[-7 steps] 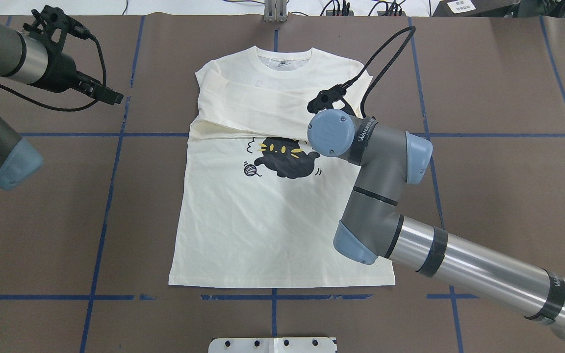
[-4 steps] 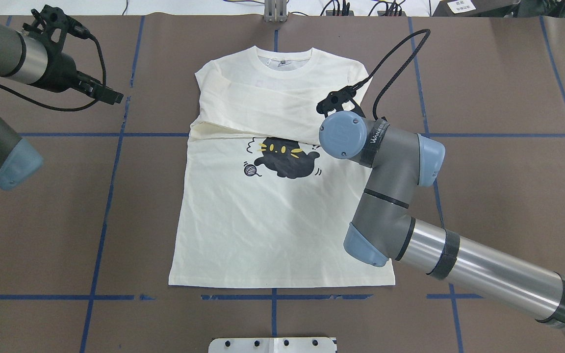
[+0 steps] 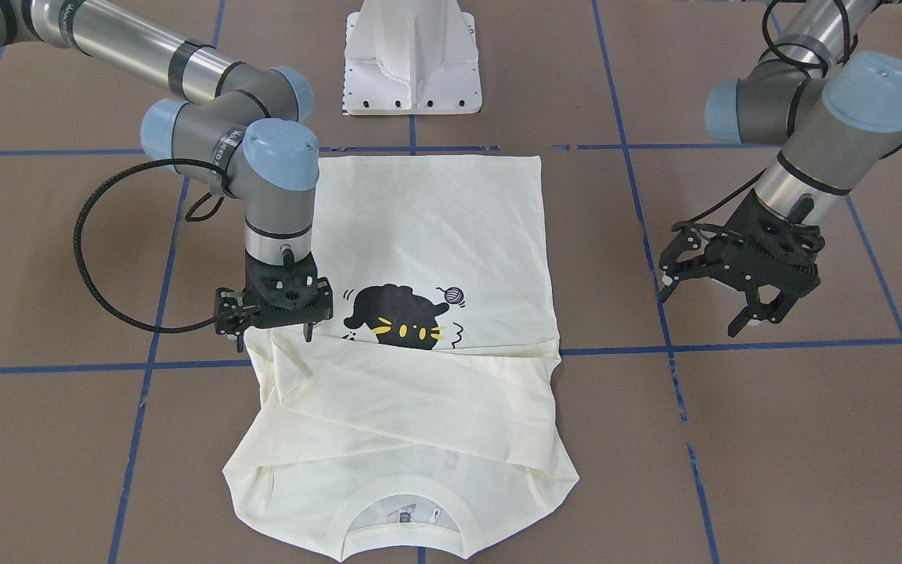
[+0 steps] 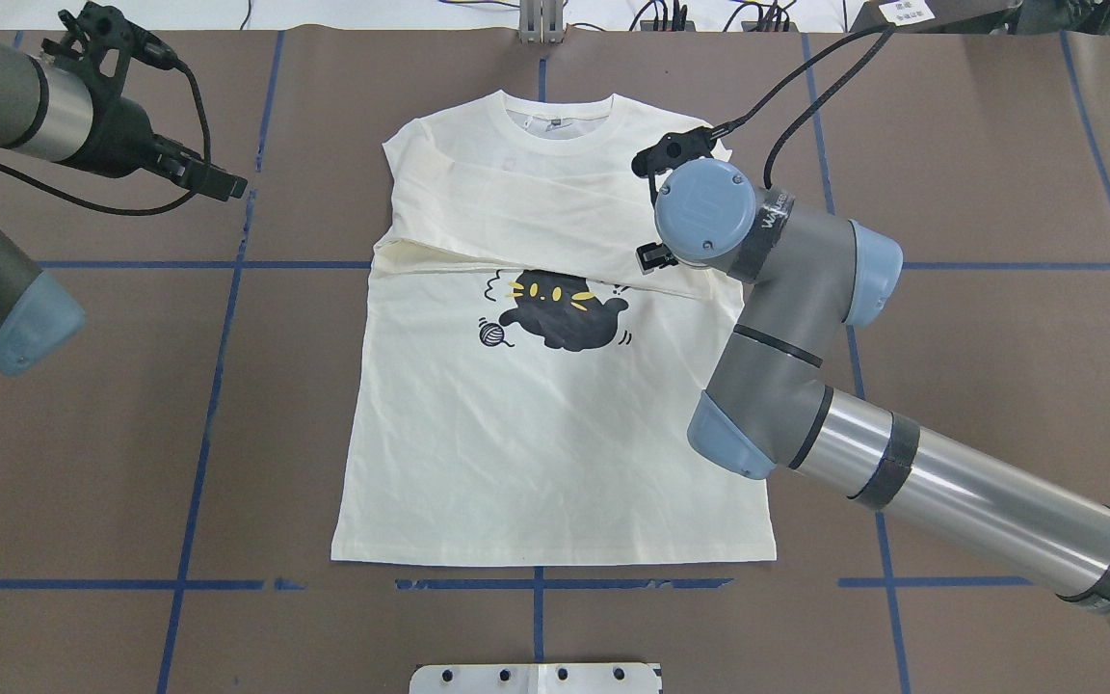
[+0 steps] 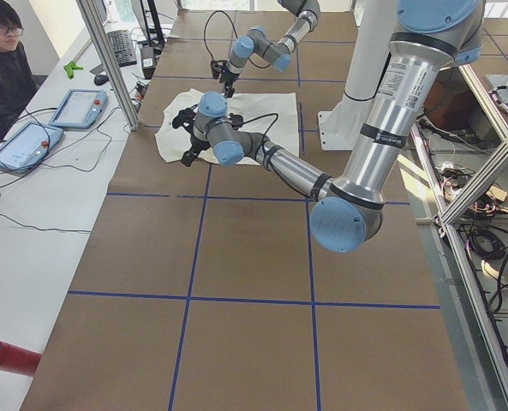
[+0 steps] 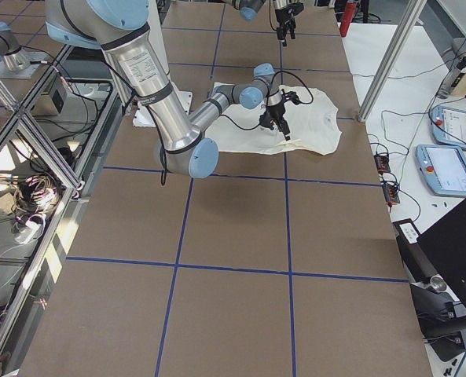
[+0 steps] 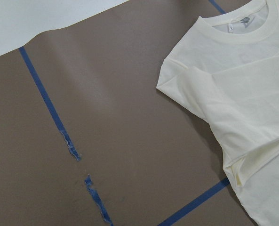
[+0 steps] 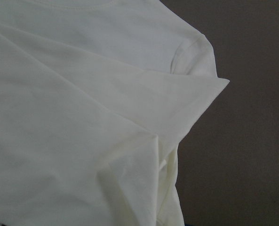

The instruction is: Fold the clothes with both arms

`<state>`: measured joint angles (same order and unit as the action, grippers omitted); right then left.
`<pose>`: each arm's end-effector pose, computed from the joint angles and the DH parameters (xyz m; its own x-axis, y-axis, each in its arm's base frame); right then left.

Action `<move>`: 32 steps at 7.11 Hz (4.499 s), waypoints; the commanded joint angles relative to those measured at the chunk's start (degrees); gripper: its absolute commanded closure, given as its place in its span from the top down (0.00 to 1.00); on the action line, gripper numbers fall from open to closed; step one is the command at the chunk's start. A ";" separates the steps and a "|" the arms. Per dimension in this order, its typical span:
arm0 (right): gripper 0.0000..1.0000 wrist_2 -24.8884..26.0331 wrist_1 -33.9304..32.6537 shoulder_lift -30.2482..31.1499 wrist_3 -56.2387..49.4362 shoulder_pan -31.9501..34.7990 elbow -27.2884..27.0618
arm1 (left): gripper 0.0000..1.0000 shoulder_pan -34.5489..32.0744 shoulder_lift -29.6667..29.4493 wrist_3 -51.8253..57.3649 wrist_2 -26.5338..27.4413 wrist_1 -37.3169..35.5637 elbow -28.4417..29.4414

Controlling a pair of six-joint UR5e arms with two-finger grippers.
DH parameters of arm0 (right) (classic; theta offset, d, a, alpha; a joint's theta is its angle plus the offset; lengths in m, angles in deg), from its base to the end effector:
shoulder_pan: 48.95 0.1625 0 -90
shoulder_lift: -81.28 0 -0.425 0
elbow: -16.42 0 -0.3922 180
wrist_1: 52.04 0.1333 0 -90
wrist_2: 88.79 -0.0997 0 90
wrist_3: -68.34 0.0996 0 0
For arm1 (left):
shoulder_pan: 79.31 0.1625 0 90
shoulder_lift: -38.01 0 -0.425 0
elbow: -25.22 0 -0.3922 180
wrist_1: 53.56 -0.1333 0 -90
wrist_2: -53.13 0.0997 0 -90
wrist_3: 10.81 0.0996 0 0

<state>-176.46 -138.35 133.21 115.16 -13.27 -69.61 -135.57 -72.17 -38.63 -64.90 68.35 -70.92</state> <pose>-0.5101 -0.5354 0.2948 0.8807 -0.2093 0.4249 -0.0005 0.8966 0.4427 0.2754 -0.5681 0.3490 0.5894 0.5231 -0.6156 -0.0196 0.7711 0.6364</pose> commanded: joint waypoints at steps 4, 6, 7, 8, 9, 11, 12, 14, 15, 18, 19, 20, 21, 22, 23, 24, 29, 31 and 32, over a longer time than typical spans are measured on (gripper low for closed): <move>1.00 -0.22 0.44 -6.40 1.52 1.23 11.33 | 1.00 0.01 -0.21 -0.13 0.17 -0.09 -0.36; 1.00 0.48 0.26 -6.40 1.34 1.23 13.69 | 1.00 0.01 -0.47 -0.13 0.17 -0.09 -0.36; 1.00 0.57 0.00 -6.49 0.13 1.40 13.96 | 1.00 0.01 -0.56 -0.04 0.17 -0.09 -0.36; 1.00 0.49 -0.26 -6.49 -2.41 2.54 13.97 | 1.00 0.01 -0.65 -0.04 0.17 -0.09 -0.36; 1.00 0.40 -0.27 -6.31 -4.70 3.77 13.97 | 1.00 0.01 -0.65 -0.04 0.17 -0.09 -0.36; 1.00 0.05 0.26 -5.09 -7.52 5.27 13.88 | 1.00 0.01 -0.65 -0.13 0.17 -0.09 -0.36; 1.00 -0.48 0.61 -4.56 -8.93 5.97 12.66 | 1.00 0.01 -0.65 -0.13 0.17 -0.09 -0.36; 1.00 -12.82 1.14 -3.16 -4.49 8.60 5.41 | 1.00 0.09 -0.56 -0.57 0.00 -0.09 -1.06; 1.00 -14.70 1.40 0.68 2.24 8.53 -1.61 | 1.00 0.88 -0.13 -3.44 -0.44 -0.18 -3.07; 1.00 -13.35 10.36 17.80 28.24 0.48 -22.44 | 1.00 12.62 6.70 -26.51 8.94 -0.53 -15.60; 1.00 -7.83 10.37 22.73 36.24 -5.04 -28.60 | 1.00 15.97 11.08 -32.68 9.92 -0.45 -21.23; 1.00 -1.95 11.67 26.96 42.94 -11.19 -33.27 | 1.00 22.53 15.30 -40.57 17.32 -0.27 -25.02; 1.00 3.42 17.43 31.09 48.75 -17.25 -34.80 | 1.00 30.60 16.65 -48.04 24.53 -0.01 -25.67; 1.00 12.78 22.10 34.87 53.68 -23.93 -34.90 | 0.87 37.29 16.58 -56.21 29.30 0.08 -25.50; 0.98 14.44 22.41 35.52 56.25 -25.65 -36.47 | 0.68 43.36 16.58 -65.60 34.92 1.12 -24.46; 0.98 14.55 22.32 35.52 56.88 -25.75 -36.74 | 0.62 47.08 16.23 -70.31 39.76 1.48 -21.75; 0.99 14.99 22.32 35.61 57.15 -25.75 -36.75 | 0.55 48.70 16.84 -69.66 40.34 4.82 -18.12; 0.99 14.99 22.32 35.88 57.15 -25.75 -36.75 | 0.55 48.78 16.84 -69.57 40.34 5.09 -16.80; 1.00 14.99 22.32 35.88 57.15 -25.75 -36.75 | 0.55 48.78 16.75 -69.39 40.34 5.18 -16.02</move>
<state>-161.45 -116.03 169.03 172.31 -39.02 -106.37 -86.79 -55.37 -108.22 -24.56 73.37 -87.74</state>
